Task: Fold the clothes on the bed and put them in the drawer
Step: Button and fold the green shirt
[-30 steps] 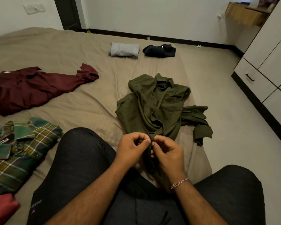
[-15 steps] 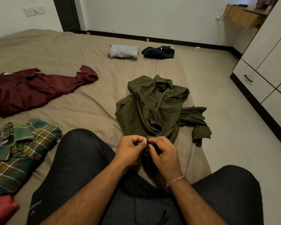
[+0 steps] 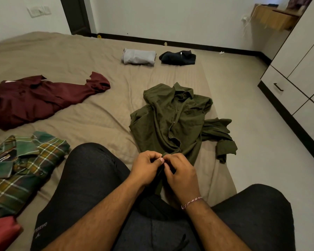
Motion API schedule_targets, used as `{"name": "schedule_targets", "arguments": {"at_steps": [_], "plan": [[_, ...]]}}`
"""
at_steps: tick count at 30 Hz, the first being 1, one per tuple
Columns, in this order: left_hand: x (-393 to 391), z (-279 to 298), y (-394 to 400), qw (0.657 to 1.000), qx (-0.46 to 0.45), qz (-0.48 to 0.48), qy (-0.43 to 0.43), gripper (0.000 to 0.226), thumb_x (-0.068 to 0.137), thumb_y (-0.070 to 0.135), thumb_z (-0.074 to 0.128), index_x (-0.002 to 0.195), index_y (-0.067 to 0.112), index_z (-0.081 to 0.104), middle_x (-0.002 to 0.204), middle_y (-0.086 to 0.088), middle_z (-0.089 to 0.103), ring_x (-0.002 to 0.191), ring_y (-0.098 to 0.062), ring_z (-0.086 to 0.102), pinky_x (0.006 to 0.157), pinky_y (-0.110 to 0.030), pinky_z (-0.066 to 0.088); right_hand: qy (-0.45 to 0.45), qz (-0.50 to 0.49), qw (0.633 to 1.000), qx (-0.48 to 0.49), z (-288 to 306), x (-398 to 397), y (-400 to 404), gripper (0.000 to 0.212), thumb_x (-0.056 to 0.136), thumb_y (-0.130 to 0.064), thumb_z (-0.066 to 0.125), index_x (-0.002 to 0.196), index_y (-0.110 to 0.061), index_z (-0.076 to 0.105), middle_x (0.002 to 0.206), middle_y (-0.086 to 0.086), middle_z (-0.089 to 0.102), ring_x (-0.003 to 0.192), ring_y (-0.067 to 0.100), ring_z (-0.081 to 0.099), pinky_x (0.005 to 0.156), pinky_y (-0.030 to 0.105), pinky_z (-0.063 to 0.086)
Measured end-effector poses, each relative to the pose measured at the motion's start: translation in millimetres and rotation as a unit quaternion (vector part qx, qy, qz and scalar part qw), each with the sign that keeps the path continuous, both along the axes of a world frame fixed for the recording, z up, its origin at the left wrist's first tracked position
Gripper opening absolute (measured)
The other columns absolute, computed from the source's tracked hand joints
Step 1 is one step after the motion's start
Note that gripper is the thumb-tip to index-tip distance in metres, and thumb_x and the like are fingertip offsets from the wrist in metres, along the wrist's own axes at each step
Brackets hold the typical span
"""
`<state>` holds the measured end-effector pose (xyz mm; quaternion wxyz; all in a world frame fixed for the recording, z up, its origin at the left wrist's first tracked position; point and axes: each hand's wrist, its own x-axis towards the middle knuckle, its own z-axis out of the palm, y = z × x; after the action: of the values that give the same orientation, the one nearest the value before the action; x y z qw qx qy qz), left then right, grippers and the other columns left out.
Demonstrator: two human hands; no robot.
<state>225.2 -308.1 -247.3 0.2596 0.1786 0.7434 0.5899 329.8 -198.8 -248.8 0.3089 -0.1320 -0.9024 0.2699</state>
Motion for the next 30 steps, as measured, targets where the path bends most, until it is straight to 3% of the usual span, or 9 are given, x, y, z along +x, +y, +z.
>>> {"name": "schedule_targets", "arguments": {"at_steps": [6,9,12,15,21,24,27,28,30], "plan": [[0.9,3.7,0.0,0.99,0.061,-0.021,-0.122,0.022,0.102,0.016,0.061,0.09,0.019,0.079,0.086,-0.009,0.072,0.081,-0.023,0.064,0.073,-0.036,0.047,0.031,0.004,0.999,-0.019,3.0,1.1,1.2,0.017,0.094,-0.013,0.073,0.11,-0.019,0.075,0.104,-0.009,0.068,0.096,0.0,0.062,0.084,0.015,0.052],[3.0,9.3,-0.6,0.981,0.094,-0.028,-0.17,0.021,0.104,0.015,0.057,0.097,0.012,0.077,0.085,-0.011,0.07,0.076,-0.021,0.062,0.065,-0.033,0.044,0.054,0.007,0.994,-0.095,4.6,0.8,4.6,0.018,0.093,-0.011,0.074,0.107,-0.021,0.076,0.103,-0.014,0.07,0.099,-0.002,0.064,0.086,0.013,0.051],[5.7,11.7,1.1,0.975,0.128,-0.041,-0.179,0.022,0.105,0.013,0.056,0.106,-0.003,0.071,0.096,-0.024,0.071,0.086,-0.03,0.064,0.075,-0.035,0.049,0.053,0.007,0.969,-0.239,4.0,-2.2,4.1,0.016,0.092,-0.011,0.074,0.103,-0.023,0.075,0.1,-0.011,0.072,0.093,0.009,0.07,0.078,0.025,0.06],[8.8,14.9,1.8,0.985,0.116,-0.054,-0.118,0.02,0.105,0.012,0.055,0.105,0.001,0.072,0.104,-0.024,0.075,0.091,-0.029,0.07,0.085,-0.04,0.055,0.047,0.012,0.94,-0.337,6.3,-2.9,0.4,0.015,0.095,-0.009,0.071,0.1,-0.023,0.072,0.097,-0.003,0.071,0.086,0.018,0.072,0.067,0.031,0.062],[8.0,14.8,0.3,0.995,0.01,-0.053,0.081,0.014,0.103,0.028,0.059,0.096,0.021,0.069,0.093,-0.004,0.071,0.089,-0.018,0.069,0.081,-0.038,0.058,0.043,0.018,0.934,-0.354,13.4,0.2,0.0,0.006,0.098,-0.018,0.069,0.1,-0.024,0.068,0.093,-0.008,0.071,0.087,0.015,0.071,0.07,0.03,0.062],[17.9,20.3,-0.6,0.97,-0.038,-0.059,0.235,0.018,0.1,0.023,0.056,0.083,0.027,0.054,0.087,0.006,0.056,0.081,-0.009,0.055,0.074,-0.032,0.049,0.07,-0.039,0.931,-0.355,21.8,-3.1,4.8,0.008,0.097,-0.024,0.069,0.102,-0.026,0.062,0.09,-0.006,0.069,0.08,0.008,0.067,0.068,0.023,0.057],[30.5,26.0,-4.8,0.935,-0.1,-0.118,0.319,0.015,0.091,0.038,0.044,0.078,0.032,0.041,0.085,0.009,0.047,0.077,-0.01,0.051,0.07,-0.039,0.046,0.089,-0.117,0.913,-0.381,27.4,-18.9,29.2,0.024,0.095,-0.024,0.071,0.111,-0.032,0.056,0.104,-0.001,0.064,0.08,0.004,0.062,0.067,0.019,0.053],[32.6,26.5,-4.5,0.918,-0.14,-0.149,0.341,0.016,0.09,0.043,0.04,0.08,0.031,0.042,0.087,0.008,0.047,0.077,-0.01,0.05,0.07,-0.04,0.046,0.078,-0.128,0.905,-0.397,27.8,-25.2,41.8,0.03,0.094,-0.026,0.072,0.116,-0.035,0.055,0.115,-0.001,0.061,0.088,0.005,0.063,0.072,0.019,0.055],[33.6,25.8,-5.5,0.882,-0.216,-0.212,0.362,0.022,0.093,0.047,0.041,0.083,0.028,0.046,0.09,0.008,0.048,0.079,-0.01,0.052,0.072,-0.038,0.048,0.02,-0.143,0.896,-0.42,23.2,-39.2,67.5,0.041,0.092,-0.031,0.075,0.125,-0.041,0.053,0.14,-0.001,0.048,0.117,0.015,0.06,0.095,0.035,0.057]]}}
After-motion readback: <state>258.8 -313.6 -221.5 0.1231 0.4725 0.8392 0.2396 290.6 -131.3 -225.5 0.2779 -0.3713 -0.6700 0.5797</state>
